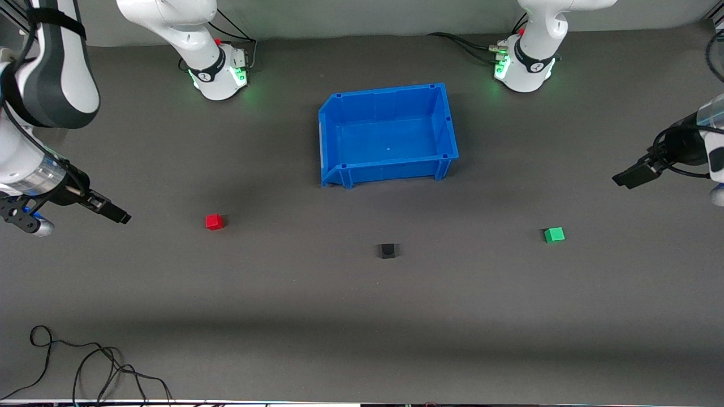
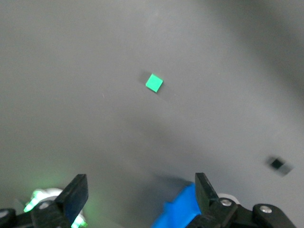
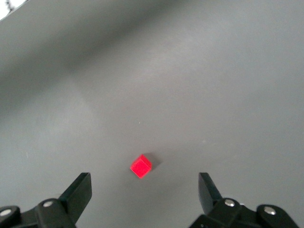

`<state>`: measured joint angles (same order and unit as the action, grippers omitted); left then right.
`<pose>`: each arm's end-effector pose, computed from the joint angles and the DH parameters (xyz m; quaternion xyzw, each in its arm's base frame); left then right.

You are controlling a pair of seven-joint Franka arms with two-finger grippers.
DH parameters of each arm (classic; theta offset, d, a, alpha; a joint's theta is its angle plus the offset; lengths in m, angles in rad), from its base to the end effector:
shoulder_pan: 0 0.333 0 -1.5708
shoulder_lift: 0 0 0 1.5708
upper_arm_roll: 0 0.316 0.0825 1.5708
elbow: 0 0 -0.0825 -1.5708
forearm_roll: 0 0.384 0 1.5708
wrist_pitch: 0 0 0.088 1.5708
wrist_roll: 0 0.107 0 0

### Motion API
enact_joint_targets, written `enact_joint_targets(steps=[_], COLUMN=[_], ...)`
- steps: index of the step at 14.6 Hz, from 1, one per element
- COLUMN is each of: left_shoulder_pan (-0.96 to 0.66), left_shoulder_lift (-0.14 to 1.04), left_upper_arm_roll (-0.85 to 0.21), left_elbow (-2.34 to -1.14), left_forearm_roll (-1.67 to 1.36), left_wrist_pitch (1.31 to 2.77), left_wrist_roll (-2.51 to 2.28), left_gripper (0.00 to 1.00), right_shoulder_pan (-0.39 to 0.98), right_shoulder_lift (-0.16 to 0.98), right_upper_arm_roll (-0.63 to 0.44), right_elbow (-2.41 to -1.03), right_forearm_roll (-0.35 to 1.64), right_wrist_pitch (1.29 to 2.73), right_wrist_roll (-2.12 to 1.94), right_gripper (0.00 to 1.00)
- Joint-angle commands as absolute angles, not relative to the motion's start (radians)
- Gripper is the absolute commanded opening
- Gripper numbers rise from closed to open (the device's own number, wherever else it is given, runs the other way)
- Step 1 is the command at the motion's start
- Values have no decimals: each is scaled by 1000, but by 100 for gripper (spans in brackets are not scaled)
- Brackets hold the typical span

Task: Attach green and red cubes to black cube
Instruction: 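Reach the right gripper toward the red cube while the left gripper reaches the green cube, then close the right gripper on the red cube while the left gripper grasps the green cube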

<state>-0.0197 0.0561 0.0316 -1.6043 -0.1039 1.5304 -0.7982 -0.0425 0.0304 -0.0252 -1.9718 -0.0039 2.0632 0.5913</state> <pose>0.5635 -0.0052 0.5748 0.9154 0.3939 -0.0795 0.0223 0.5684 -0.0386 0.4593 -0.9460 0.3226 -0.0300 0.0058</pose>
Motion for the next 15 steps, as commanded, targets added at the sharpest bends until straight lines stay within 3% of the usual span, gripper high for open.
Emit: enact_joint_targets(steps=[1,6,9,15], left_shoulder_pan=[58,129,164,198], left_shoulder_lift=[46,22,-1,53], left_upper_arm_roll=[29,29,29,29], left_elbow=[-1656,-1813,-1954,-2163], left_forearm_roll=[-214,-326,-397,-589], left_wrist_pitch=[1558,1681,1793,2038], left_wrist_roll=[-1006,-1173,-1173,-1101], left_gripper=[100,100,100,100], right_shoulder_pan=[-38,-28,47,75], right_shoulder_lift=[18,96,213,360], right_upper_arm_roll=[-20,-15,-12,-9], right_elbow=[-2052,-2060,-2059,-2065], right_forearm_roll=[-3,12,12,9], right_wrist_pitch=[2126,2111,2092,2256], right_wrist_roll=[866,1292,1523,1578], right_gripper=[100,100,100,100])
